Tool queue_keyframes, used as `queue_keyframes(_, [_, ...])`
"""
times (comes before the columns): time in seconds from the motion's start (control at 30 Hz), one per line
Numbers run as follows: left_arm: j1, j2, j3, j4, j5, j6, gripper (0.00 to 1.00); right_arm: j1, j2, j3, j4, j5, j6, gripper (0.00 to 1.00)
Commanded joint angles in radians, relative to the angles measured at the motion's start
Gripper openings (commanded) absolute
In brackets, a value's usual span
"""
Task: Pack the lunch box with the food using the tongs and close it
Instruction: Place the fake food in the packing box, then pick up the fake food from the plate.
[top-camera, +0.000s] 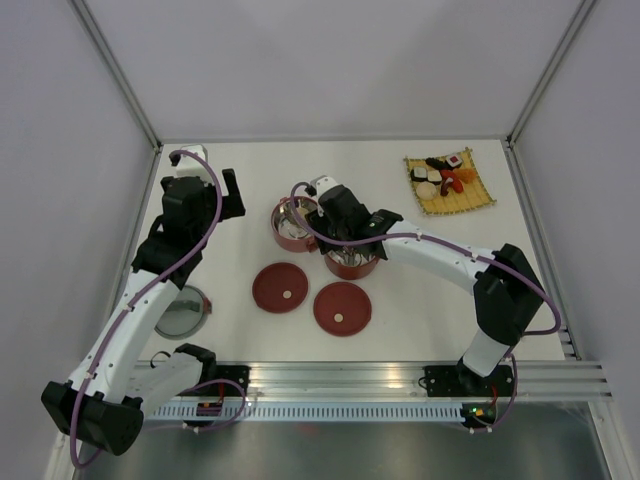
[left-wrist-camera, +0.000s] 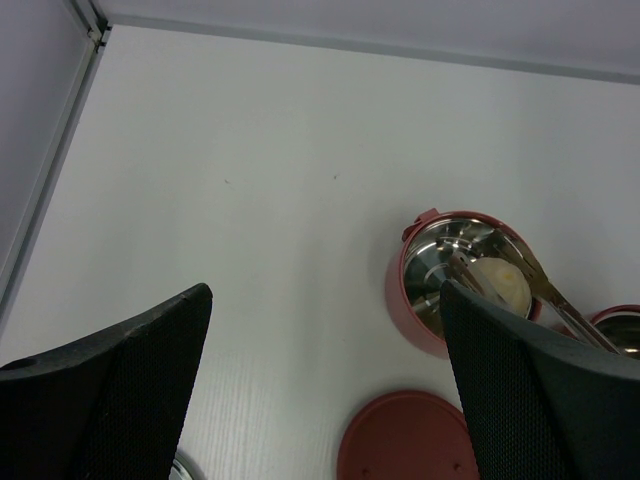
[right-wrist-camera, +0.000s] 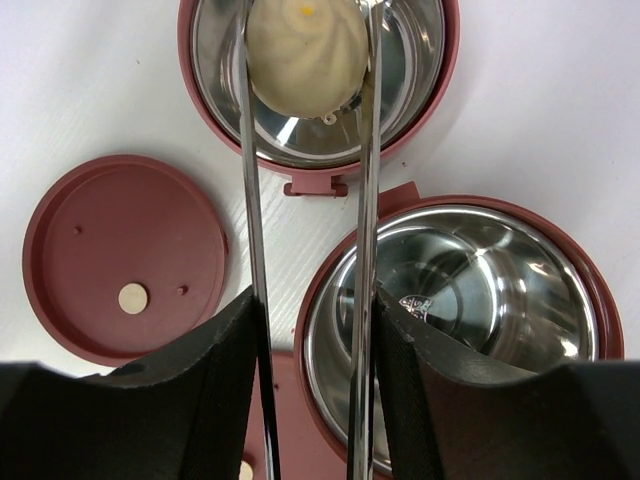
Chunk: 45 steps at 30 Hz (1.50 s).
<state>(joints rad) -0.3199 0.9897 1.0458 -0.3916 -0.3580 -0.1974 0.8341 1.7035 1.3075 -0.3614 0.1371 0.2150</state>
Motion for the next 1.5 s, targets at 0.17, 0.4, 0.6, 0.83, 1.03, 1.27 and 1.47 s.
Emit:
queue_keyframes(0.17, [0.004,-0.025,0.03,0.008,0.014,-0.007,1.0,0.003,0.013,0.064,0.012,0.009,0.021,0.56])
queue_keyframes(0.4, [0.004,-0.022,0.028,0.01,0.019,-0.005,1.0,0.003,0.019,0.087,-0.002,0.024,0.017,0.54])
queue_keyframes(0.6, [0.004,-0.02,0.026,0.011,0.014,-0.005,1.0,-0.019,0.016,0.127,-0.04,0.052,0.03,0.54])
queue_keyframes(0.83, [0.004,-0.023,0.026,0.011,0.021,-0.005,1.0,-0.168,-0.051,0.2,-0.108,0.03,0.029,0.53])
queue_keyframes(1.03, [0.004,-0.025,0.026,0.011,0.022,-0.005,1.0,-0.397,-0.108,0.158,-0.174,0.131,0.052,0.55])
queue_keyframes(1.27, [0.004,-0.026,0.028,0.011,0.03,-0.007,1.0,-0.584,-0.12,0.029,-0.13,0.124,0.084,0.55])
queue_keyframes(1.47, [0.004,-0.029,0.026,0.013,0.041,-0.002,1.0,-0.656,-0.071,0.019,-0.114,0.047,0.098,0.54])
